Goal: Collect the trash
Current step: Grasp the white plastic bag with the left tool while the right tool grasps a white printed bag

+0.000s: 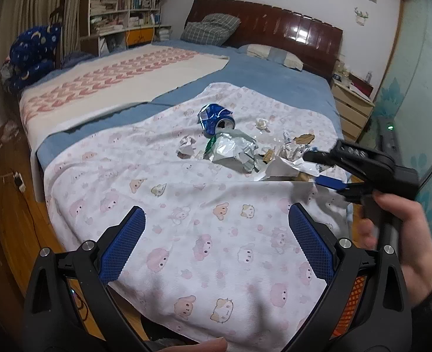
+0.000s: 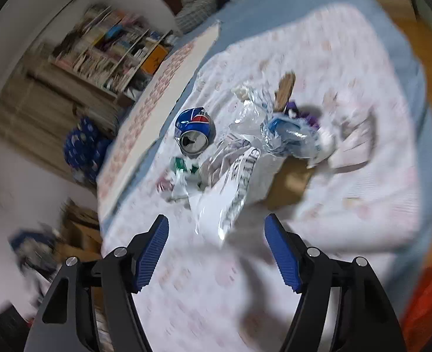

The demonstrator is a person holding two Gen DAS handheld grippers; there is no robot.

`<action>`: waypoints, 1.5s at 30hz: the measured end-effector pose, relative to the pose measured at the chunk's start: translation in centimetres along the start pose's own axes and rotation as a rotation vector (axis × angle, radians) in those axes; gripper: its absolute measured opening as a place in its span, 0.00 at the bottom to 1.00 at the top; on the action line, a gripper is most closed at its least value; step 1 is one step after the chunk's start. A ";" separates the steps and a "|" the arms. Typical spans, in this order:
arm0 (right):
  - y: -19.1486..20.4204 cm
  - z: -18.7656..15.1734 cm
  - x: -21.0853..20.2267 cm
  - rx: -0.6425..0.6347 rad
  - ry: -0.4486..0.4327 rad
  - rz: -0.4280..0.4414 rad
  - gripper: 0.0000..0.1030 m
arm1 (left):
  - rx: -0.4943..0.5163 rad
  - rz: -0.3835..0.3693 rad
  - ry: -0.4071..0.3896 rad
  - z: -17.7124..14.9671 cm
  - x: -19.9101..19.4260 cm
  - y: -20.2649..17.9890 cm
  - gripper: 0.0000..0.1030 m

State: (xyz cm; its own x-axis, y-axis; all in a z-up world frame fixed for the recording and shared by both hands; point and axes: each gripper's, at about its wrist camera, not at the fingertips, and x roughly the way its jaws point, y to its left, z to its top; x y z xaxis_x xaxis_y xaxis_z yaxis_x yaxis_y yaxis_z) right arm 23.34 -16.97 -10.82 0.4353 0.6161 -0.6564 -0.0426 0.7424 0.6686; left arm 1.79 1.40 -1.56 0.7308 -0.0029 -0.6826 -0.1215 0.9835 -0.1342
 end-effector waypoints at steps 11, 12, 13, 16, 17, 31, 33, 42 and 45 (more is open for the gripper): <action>0.2 -0.2 0.9 -0.007 -0.017 0.162 0.08 | -0.026 0.020 0.039 2.2 4.8 1.0 0.95; 0.3 -0.3 -0.1 -0.004 -0.025 0.173 0.08 | -0.040 -0.004 0.050 2.6 5.6 0.9 0.95; 0.2 -0.5 -1.1 0.007 -0.032 0.197 0.07 | -0.075 -0.057 0.080 3.0 6.8 0.9 0.95; 0.3 -1.0 -4.8 0.021 -0.062 0.248 0.06 | -0.162 -0.158 0.166 3.3 9.8 0.8 0.95; 0.3 -1.3 -6.2 0.015 -0.076 0.261 0.06 | -0.177 -0.169 0.185 3.4 10.7 0.4 0.95; -3.7 -3.4 -16.0 0.001 -0.146 0.338 0.06 | -0.513 -0.294 0.292 6.4 21.2 0.7 0.94; -4.7 -3.3 -16.5 0.004 -0.135 0.332 0.06 | -0.543 -0.279 0.332 6.0 22.7 0.9 0.94; -6.5 -2.6 -17.8 -0.028 -0.129 0.282 0.06 | -0.529 -0.310 0.394 5.9 24.3 0.0 0.22; -6.7 -2.6 -18.4 -0.039 -0.134 0.280 0.06 | -0.537 -0.311 0.356 6.3 22.7 0.4 0.20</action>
State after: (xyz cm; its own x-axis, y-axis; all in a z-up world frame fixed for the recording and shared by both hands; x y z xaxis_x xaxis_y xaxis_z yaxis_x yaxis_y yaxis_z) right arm 13.29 -32.56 -4.12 0.5164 0.7599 -0.3949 -0.2114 0.5600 0.8011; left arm 22.61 2.86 -12.59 0.5331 -0.4180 -0.7356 -0.3237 0.7026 -0.6337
